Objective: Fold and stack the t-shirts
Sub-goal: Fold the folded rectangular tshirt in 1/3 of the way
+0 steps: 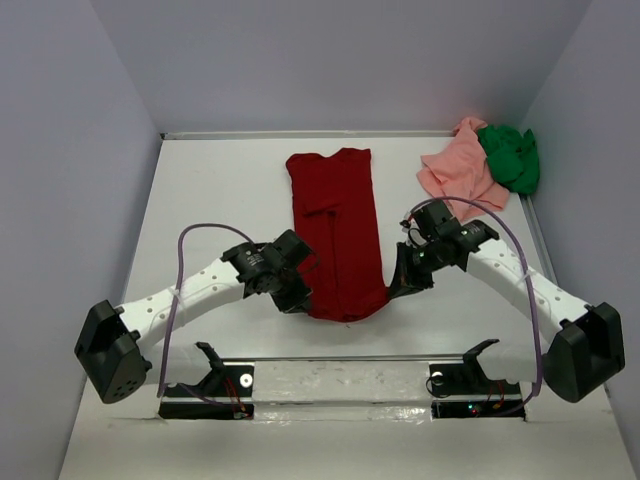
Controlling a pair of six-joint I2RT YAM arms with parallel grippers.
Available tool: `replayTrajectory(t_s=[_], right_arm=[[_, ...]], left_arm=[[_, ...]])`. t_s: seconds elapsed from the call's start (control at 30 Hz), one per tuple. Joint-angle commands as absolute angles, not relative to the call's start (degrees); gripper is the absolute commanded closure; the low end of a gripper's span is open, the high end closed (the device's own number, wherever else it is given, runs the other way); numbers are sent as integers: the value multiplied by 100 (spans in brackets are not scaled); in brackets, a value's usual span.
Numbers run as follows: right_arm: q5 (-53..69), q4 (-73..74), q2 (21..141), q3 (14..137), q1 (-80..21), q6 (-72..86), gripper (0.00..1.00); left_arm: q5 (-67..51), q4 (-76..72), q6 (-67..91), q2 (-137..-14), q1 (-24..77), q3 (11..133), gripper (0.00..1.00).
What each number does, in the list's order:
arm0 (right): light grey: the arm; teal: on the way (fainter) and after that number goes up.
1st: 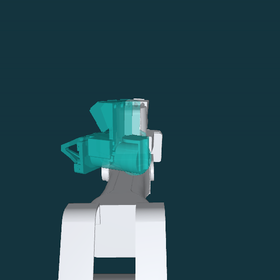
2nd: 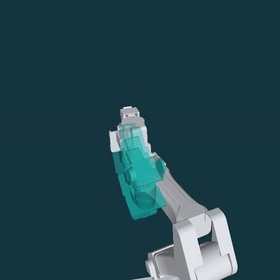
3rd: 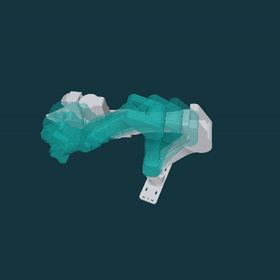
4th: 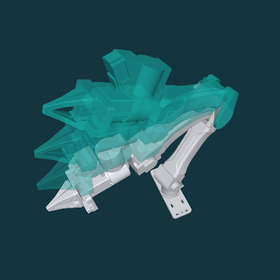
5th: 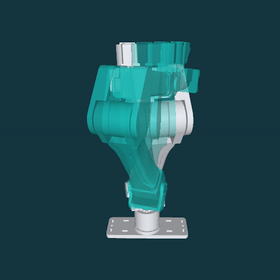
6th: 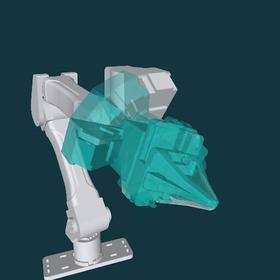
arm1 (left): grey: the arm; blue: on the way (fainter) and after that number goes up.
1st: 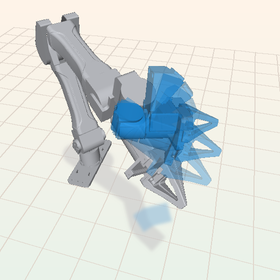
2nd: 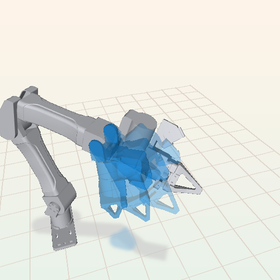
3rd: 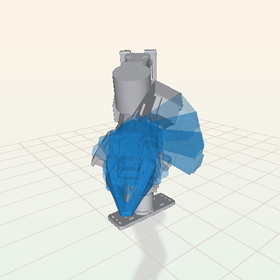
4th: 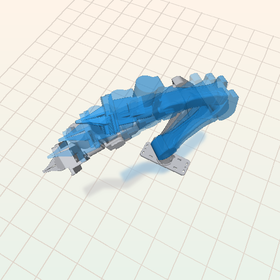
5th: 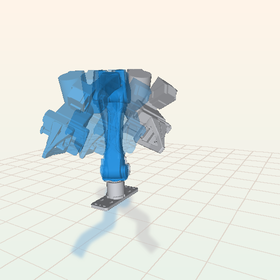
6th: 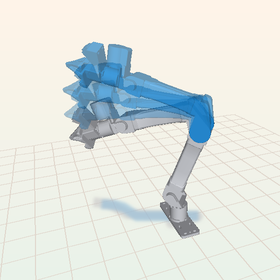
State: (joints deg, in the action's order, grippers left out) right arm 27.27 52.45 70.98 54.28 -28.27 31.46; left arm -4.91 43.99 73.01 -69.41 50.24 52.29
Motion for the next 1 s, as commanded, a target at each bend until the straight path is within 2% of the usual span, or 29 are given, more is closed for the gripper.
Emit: replayTrajectory(t_s=[0.0, 0.13, 0.37, 0.6, 0.97], right_arm=[[2540, 5388, 7189, 6002, -2892, 2971, 100], [2654, 5397, 7417, 6248, -2892, 2874, 100], [2821, 5432, 7839, 6784, -2593, 2672, 100], [2988, 5528, 8418, 7426, -2154, 2435, 100], [3129, 5607, 9737, 8718, -1995, 2250, 100]], left_arm=[[-211, 4658, 7023, -7066, 4852, 5695, 96], [-272, 4641, 6769, -7084, 4449, 5774, 100], [-334, 4807, 6075, -7321, 3701, 6204, 100], [-395, 4887, 5424, -7970, 3235, 6784, 100], [-457, 5036, 4307, -9219, 2356, 8067, 100]])
